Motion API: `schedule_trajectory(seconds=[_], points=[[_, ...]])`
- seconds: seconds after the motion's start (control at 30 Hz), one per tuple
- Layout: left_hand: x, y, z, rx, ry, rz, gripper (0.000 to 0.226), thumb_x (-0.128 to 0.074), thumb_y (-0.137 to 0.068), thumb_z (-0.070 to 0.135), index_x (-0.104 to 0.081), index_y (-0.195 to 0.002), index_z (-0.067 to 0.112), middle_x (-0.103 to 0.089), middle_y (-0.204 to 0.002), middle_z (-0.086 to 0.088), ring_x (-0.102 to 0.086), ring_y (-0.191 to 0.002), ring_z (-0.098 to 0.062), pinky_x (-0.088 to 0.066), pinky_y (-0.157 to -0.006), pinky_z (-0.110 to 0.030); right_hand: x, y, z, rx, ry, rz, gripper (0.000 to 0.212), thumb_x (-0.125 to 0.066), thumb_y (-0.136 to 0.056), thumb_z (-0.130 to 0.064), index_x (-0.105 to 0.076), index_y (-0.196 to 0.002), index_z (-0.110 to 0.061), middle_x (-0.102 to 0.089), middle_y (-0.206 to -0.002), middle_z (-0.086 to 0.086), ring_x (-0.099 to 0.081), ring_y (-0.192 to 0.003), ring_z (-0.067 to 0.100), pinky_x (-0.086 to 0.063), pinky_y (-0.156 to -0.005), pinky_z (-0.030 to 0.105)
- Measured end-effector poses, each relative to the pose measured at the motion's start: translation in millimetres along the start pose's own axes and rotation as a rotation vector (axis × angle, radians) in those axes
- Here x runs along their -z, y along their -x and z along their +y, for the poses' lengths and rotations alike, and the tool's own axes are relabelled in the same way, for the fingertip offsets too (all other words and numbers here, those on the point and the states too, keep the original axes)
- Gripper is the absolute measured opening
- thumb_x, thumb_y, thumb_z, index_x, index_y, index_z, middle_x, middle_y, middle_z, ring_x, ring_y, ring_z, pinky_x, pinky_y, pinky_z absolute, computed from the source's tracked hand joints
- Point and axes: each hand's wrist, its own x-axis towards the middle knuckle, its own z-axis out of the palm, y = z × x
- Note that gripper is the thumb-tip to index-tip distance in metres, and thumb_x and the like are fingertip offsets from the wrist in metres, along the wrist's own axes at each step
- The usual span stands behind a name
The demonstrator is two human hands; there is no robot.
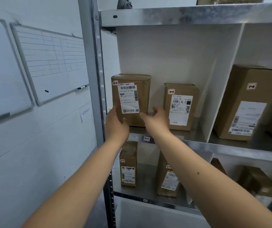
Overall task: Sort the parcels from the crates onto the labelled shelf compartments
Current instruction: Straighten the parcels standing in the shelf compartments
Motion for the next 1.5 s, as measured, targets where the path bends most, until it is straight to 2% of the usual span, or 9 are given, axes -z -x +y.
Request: schedule_trajectory(seconds=[0.1, 0.2, 0.27, 0.43, 0.93, 1.07, 1.2, 1.4, 1.5], points=[[-12, -7, -6, 0.036, -0.042, 0.011, 0.076, -0.057, -0.097, 0.012, -0.022, -0.163, 0.027, -0.034, -0.166, -0.002, -0.033, -0.154, -0.023, -0.033, -0.124, -0.049, -5, -11, 3, -0.009, 0.066, -0.034, 0.081, -0.077, -0.092, -0.034, -0.036, -0.159, -0.016, -0.047, -0.158, 0.004, -0.049, -0.142, 0.026, -0.038, -0.096, 0.028], [-20, -16, 1, 0.131, -0.037, 0.02, 0.087, -0.056, -0.103, 0.01, 0.003, -0.167, 0.019, -0.014, -0.174, -0.005, -0.017, -0.159, -0.025, -0.018, -0.129, -0.042, -4, -20, 5, 0.007, 0.075, -0.058, 0.074, -0.076, -0.094, -0.027, -0.037, -0.156, -0.013, -0.054, -0.15, 0.003, -0.052, -0.137, 0.023, -0.035, -0.091, 0.022], [-24, -25, 2, 0.158, 0.0, 0.056, 0.088, -0.055, -0.104, 0.009, 0.007, -0.166, 0.017, -0.014, -0.174, -0.006, -0.017, -0.159, -0.026, -0.018, -0.128, -0.041, -8, -25, 6, 0.013, 0.094, -0.071, 0.066, -0.076, -0.093, -0.026, -0.044, -0.149, -0.013, -0.061, -0.138, 0.0, -0.057, -0.13, 0.021, -0.039, -0.089, 0.023], [-33, -41, -5, 0.188, 0.019, 0.095, 0.083, -0.048, -0.105, 0.004, 0.007, -0.166, 0.017, -0.019, -0.171, -0.01, -0.021, -0.158, -0.028, -0.021, -0.129, -0.043, -27, -44, 15, 0.06, 0.121, -0.028, 0.057, -0.083, -0.083, -0.034, -0.057, -0.131, -0.016, -0.07, -0.127, 0.002, -0.067, -0.116, 0.021, -0.056, -0.092, 0.034], [-42, -68, -19, 0.203, -0.051, 0.104, 0.072, -0.049, -0.106, 0.006, -0.012, -0.166, 0.019, -0.039, -0.16, -0.013, -0.037, -0.15, -0.033, -0.039, -0.12, -0.048, -39, -73, 23, 0.067, 0.156, 0.024, 0.045, -0.082, -0.088, -0.034, -0.059, -0.12, -0.012, -0.071, -0.121, 0.006, -0.068, -0.112, 0.025, -0.052, -0.084, 0.03], [-43, -65, -17, 0.214, -0.053, 0.101, 0.076, -0.048, -0.107, 0.008, -0.002, -0.167, 0.019, -0.036, -0.163, -0.012, -0.035, -0.151, -0.032, -0.037, -0.121, -0.046, -37, -71, 23, 0.064, 0.124, 0.021, 0.049, -0.083, -0.087, -0.034, -0.057, -0.123, -0.012, -0.07, -0.121, 0.005, -0.067, -0.109, 0.022, -0.047, -0.079, 0.026], [-44, -60, -13, 0.223, -0.028, 0.113, 0.078, -0.046, -0.109, 0.011, 0.006, -0.166, 0.017, -0.029, -0.167, -0.011, -0.03, -0.155, -0.031, -0.03, -0.126, -0.046, -31, -66, 24, 0.046, 0.093, -0.012, 0.069, -0.084, -0.086, -0.037, -0.048, -0.14, -0.013, -0.066, -0.133, 0.007, -0.064, -0.119, 0.024, -0.049, -0.087, 0.027], [-45, -42, 1, 0.13, -0.046, 0.178, 0.08, -0.049, -0.106, 0.008, 0.004, -0.166, 0.013, -0.006, -0.175, -0.009, -0.002, -0.161, -0.028, -0.003, -0.124, -0.034, -13, -58, 20, 0.149, 0.16, -0.036, 0.074, -0.082, -0.088, -0.033, -0.042, -0.148, -0.015, -0.06, -0.141, 0.008, -0.057, -0.127, 0.022, -0.039, -0.089, 0.021], [-46, -23, 11, 0.03, -0.011, 0.238, 0.08, -0.055, -0.102, 0.007, -0.007, -0.167, 0.015, -0.009, -0.173, -0.007, -0.006, -0.16, -0.026, -0.008, -0.119, -0.029, -5, -50, 16, 0.19, 0.168, -0.04, 0.074, -0.081, -0.089, -0.036, -0.042, -0.149, -0.018, -0.057, -0.143, 0.006, -0.055, -0.13, 0.022, -0.04, -0.092, 0.023]])
